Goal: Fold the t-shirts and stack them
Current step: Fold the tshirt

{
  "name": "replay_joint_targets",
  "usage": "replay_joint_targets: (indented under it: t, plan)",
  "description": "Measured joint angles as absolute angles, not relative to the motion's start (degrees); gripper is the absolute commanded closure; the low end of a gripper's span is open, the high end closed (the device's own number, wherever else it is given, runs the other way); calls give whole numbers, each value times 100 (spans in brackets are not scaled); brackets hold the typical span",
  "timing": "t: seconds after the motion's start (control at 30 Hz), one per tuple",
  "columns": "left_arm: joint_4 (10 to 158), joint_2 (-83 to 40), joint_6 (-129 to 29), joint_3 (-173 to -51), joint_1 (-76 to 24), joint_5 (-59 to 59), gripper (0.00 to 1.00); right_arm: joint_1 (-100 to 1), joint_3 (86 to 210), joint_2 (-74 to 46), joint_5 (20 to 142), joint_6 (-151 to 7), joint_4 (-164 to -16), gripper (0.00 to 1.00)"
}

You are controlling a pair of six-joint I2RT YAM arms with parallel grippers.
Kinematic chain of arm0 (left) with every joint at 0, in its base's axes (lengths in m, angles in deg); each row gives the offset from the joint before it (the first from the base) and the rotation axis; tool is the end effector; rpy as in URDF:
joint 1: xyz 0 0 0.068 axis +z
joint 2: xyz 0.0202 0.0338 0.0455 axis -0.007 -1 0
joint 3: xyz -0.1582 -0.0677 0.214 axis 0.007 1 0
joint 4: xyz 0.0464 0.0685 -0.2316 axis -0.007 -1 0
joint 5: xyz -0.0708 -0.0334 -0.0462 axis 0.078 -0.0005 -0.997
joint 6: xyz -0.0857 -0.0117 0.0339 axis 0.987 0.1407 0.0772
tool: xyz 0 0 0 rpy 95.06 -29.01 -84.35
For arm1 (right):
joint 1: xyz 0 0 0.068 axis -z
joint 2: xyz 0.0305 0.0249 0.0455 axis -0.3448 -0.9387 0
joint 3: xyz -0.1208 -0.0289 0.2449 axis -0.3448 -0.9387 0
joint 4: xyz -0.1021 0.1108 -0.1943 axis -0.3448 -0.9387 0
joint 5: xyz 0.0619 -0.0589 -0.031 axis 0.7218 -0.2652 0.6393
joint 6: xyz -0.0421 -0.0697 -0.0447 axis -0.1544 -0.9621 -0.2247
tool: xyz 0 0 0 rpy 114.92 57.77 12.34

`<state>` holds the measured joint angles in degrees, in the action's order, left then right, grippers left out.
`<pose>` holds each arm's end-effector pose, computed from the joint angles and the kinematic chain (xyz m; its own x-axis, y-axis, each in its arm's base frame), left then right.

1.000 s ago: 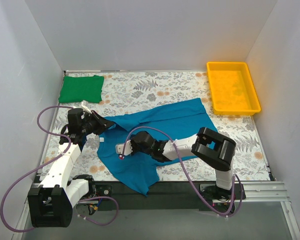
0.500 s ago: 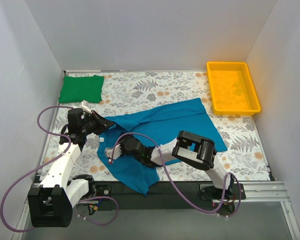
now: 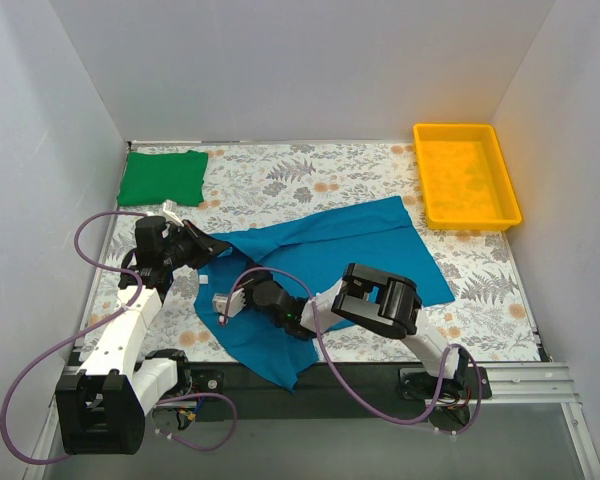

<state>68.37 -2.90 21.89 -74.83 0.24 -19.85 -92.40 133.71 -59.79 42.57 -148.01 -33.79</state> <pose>0.2282 -0.0402 0.2220 -0.4535 -0.8732 0.1788 -0.5285 0.1020 -0.8428 0.1847 0.4375 0.1178 0.6064 -0.7495 -0.2654 -0.2872 0.1049 -0.9521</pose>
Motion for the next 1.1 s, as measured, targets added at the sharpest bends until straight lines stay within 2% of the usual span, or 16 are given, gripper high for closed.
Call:
replay_joint_targets:
  t: [0.3,0.7,0.8,1.03,1.1]
  plan:
    - [6889,-292,2189,-7370,24,-1987,100,-9194,12499,-5491,4023,-14829,-2905,90]
    - [6917,-338,2178,-7319,24,-2011,100,-9076,12057,-4853,3862,-14827,-2446,90]
    - [6917,-344,2169,-7311,24,-2033,100,-8997,11935,-4704,3868,-14711,-2448,80]
    - [6924,-443,2156,-7311,24,-2098,100,-8567,11832,-3601,4360,-13098,-3808,73]
    - [6963,-449,2156,-7300,24,-2120,100,-8361,12022,-3500,4624,-12613,-4175,66]
